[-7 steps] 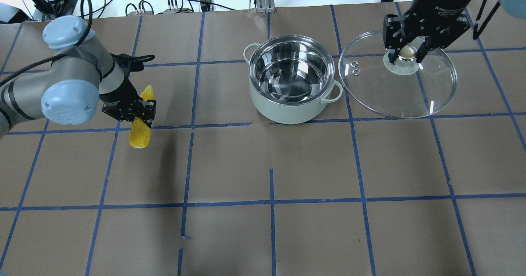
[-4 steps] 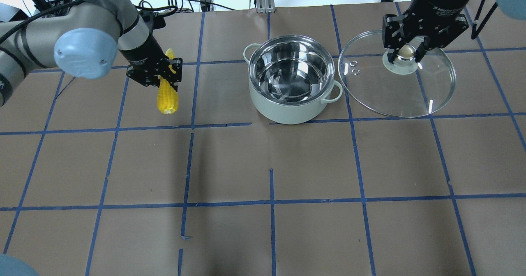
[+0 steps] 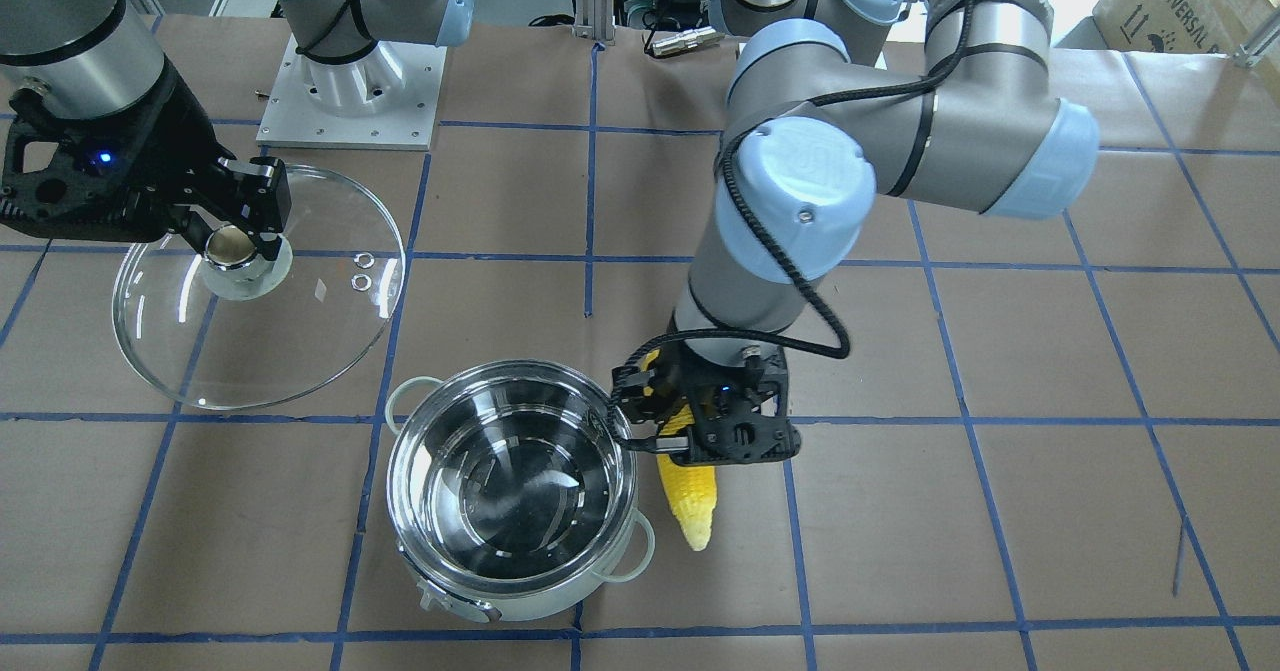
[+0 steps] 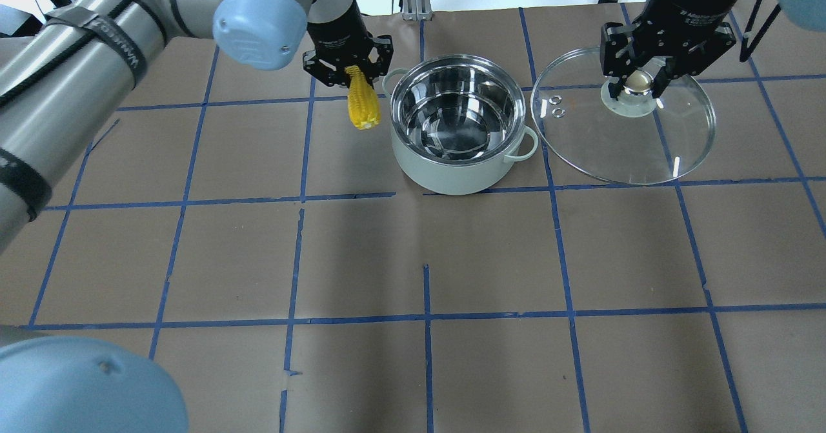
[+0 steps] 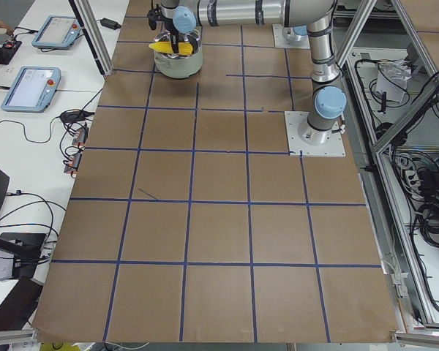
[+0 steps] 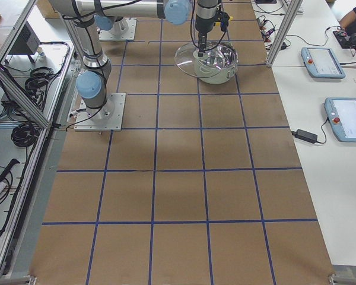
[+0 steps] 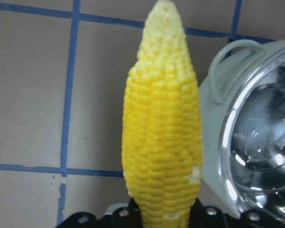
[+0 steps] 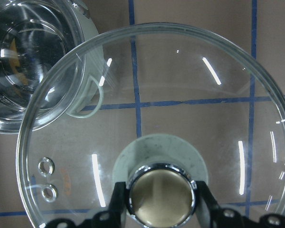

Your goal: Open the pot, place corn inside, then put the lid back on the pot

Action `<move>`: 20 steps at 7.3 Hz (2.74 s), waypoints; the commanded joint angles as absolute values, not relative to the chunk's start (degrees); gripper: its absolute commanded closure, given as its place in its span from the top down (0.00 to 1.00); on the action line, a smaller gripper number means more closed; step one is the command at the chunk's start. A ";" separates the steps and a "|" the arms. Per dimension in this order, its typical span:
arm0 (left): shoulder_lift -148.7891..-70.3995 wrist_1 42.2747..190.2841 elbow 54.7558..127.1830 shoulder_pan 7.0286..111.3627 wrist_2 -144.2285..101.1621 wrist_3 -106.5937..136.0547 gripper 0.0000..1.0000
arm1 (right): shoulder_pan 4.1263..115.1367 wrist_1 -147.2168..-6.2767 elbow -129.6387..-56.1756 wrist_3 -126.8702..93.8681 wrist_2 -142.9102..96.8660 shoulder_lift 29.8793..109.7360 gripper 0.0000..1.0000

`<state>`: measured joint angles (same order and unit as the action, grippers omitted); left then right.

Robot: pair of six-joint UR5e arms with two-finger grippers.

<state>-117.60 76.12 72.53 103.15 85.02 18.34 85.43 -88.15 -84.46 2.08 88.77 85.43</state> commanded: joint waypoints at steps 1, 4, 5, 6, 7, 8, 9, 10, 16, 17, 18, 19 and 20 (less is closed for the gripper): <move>-123.55 75.85 67.16 106.95 85.43 19.16 0.07 | 85.43 -88.15 -84.46 2.11 88.77 85.43 0.50; -125.86 74.19 66.80 108.63 84.91 16.61 0.07 | 85.43 -88.15 -84.46 2.11 88.77 85.43 0.50; -125.86 74.18 66.71 109.15 84.82 16.61 0.09 | 85.43 -88.15 -84.46 2.11 88.77 85.43 0.50; -126.90 73.05 66.62 110.38 84.99 16.61 0.21 | 85.43 -88.15 -84.46 2.11 88.77 85.43 0.50; -128.22 71.38 66.45 111.43 85.43 16.70 0.47 | 85.43 -88.24 -84.46 2.11 88.77 85.43 0.51; -128.84 71.19 67.32 111.53 85.69 17.13 0.99 | 85.43 -88.24 -84.46 2.11 88.77 85.43 0.51; -128.85 71.19 66.89 111.45 85.52 17.14 1.00 | 85.43 -88.24 -84.46 2.11 88.77 85.43 0.51; -128.24 71.71 66.71 111.18 85.43 17.14 1.00 | 85.43 -88.33 -84.46 2.11 88.77 85.43 0.51; -110.53 84.37 76.06 96.02 86.22 0.91 1.00 | 91.20 -89.38 -80.87 -1.65 88.77 81.76 0.51; -104.56 86.12 81.68 91.28 87.09 -0.60 1.00 | 94.80 -92.60 -80.60 -3.58 88.86 78.95 0.51; -99.19 91.18 83.83 88.27 88.40 -0.70 1.00 | 98.66 -97.25 -80.60 -5.87 88.77 75.71 0.51; -95.83 93.75 83.24 87.98 89.64 -0.62 1.00 | 100.53 -101.21 -79.46 -8.76 88.94 72.28 0.51; -93.80 97.43 81.58 88.24 90.95 -0.53 1.00 | 101.24 -101.51 -76.49 -9.31 88.95 68.50 0.50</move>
